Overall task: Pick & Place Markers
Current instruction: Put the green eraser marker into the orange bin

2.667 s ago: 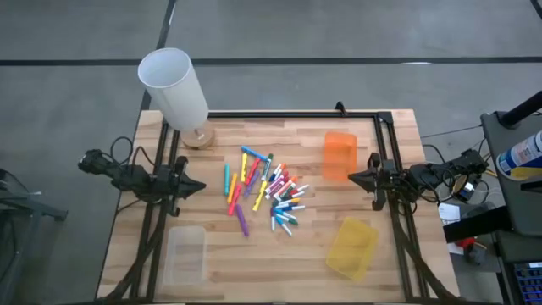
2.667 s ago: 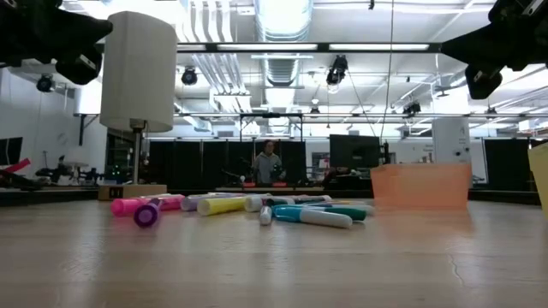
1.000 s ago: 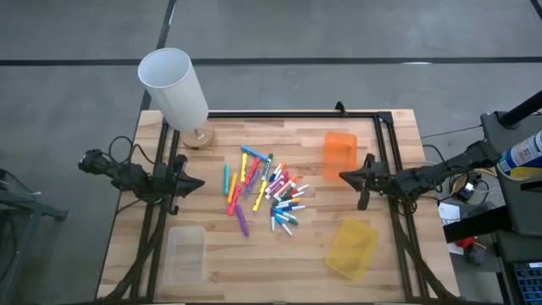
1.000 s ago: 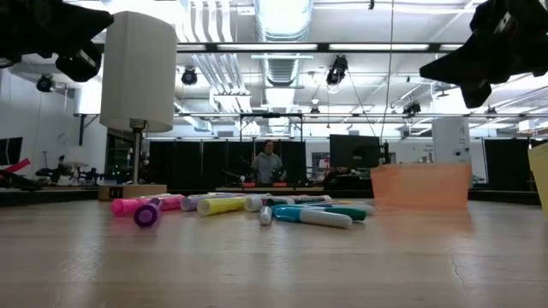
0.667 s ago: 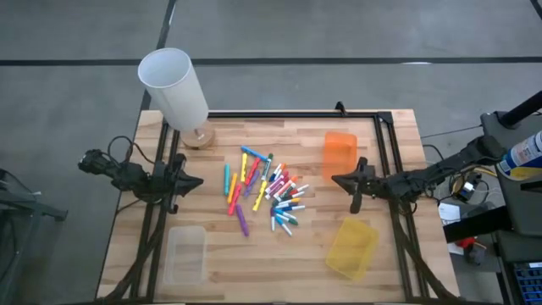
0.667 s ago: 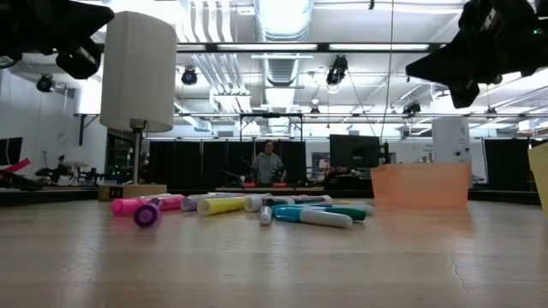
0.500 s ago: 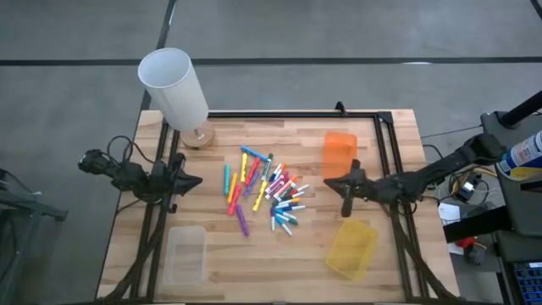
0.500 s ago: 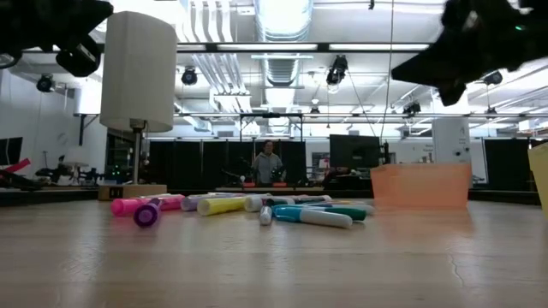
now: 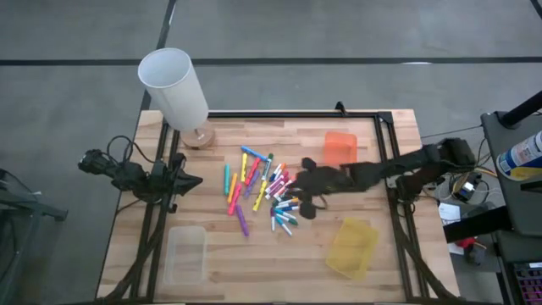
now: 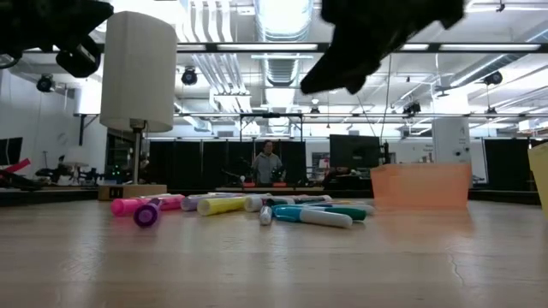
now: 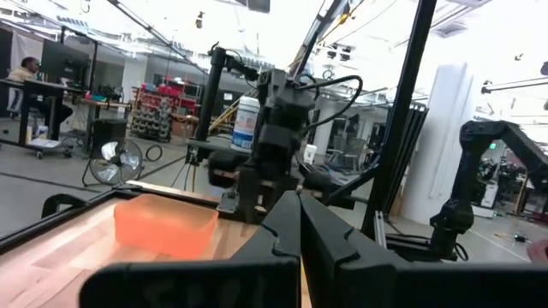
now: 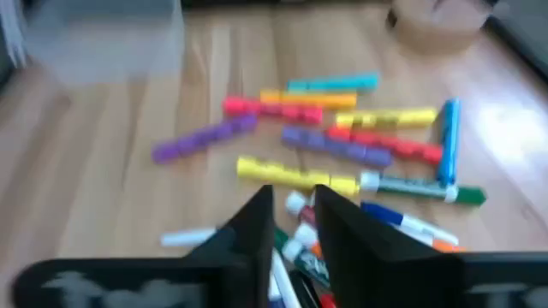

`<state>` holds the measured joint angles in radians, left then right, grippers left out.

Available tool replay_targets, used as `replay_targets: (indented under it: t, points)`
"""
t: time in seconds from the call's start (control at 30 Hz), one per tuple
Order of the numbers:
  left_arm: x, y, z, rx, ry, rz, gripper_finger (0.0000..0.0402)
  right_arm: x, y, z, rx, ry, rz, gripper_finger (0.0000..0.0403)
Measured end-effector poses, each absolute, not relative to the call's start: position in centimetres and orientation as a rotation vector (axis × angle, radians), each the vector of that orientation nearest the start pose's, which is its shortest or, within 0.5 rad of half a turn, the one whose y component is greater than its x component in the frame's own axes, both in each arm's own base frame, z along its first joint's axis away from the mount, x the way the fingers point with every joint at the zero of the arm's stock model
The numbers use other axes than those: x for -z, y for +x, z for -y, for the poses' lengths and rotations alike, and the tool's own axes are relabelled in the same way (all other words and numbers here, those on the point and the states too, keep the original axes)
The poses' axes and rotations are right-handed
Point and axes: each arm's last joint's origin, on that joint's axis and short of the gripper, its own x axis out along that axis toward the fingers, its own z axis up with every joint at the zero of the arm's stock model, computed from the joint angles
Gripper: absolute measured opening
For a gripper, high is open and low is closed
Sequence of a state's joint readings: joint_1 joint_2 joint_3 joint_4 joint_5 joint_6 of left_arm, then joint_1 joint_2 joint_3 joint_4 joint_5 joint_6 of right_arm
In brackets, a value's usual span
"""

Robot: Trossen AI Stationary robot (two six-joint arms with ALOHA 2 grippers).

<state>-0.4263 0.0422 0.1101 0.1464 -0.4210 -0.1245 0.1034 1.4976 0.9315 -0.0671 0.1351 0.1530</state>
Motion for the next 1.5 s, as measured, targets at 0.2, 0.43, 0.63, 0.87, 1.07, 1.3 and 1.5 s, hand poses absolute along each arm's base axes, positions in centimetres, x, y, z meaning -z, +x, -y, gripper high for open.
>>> replay_targets:
  t: [0.2, 0.43, 0.63, 0.87, 1.07, 1.3, 1.5]
  points:
    - [-21.0, 8.6, 2.6, 0.018, -0.215, 0.188, 0.0, -22.6, 34.7, -2.3, 0.029, -0.077, -0.895, 0.0184]
    - [-21.0, 8.6, 2.6, 0.018, -0.216, 0.187, 0.0, -20.9, 37.6, -2.6, -0.075, -0.251, -1.063, 0.0198]
    - [-21.0, 8.6, 2.6, 0.022, -0.26, 0.181, 0.0, -19.2, 39.0, -2.5, -0.104, -0.293, -1.134, 0.0199]
    - [-20.7, 8.6, 2.6, 0.021, -0.271, 0.157, 0.0, -17.3, 39.4, -1.8, -0.11, -0.307, -1.191, 0.0199]
    - [-20.7, 8.6, 2.6, 0.021, -0.276, 0.15, 0.0, -16.0, 39.6, -1.1, -0.113, -0.317, -1.231, 0.0198]
    - [-20.6, 8.7, 2.6, 0.021, -0.275, 0.139, 0.0, -15.5, 39.5, -0.4, -0.105, -0.308, -1.256, 0.0186]
    - [-20.6, 8.7, 2.6, 0.021, -0.275, 0.139, 0.0, -15.4, 39.5, -0.6, -0.127, -0.294, -1.255, 0.0154]
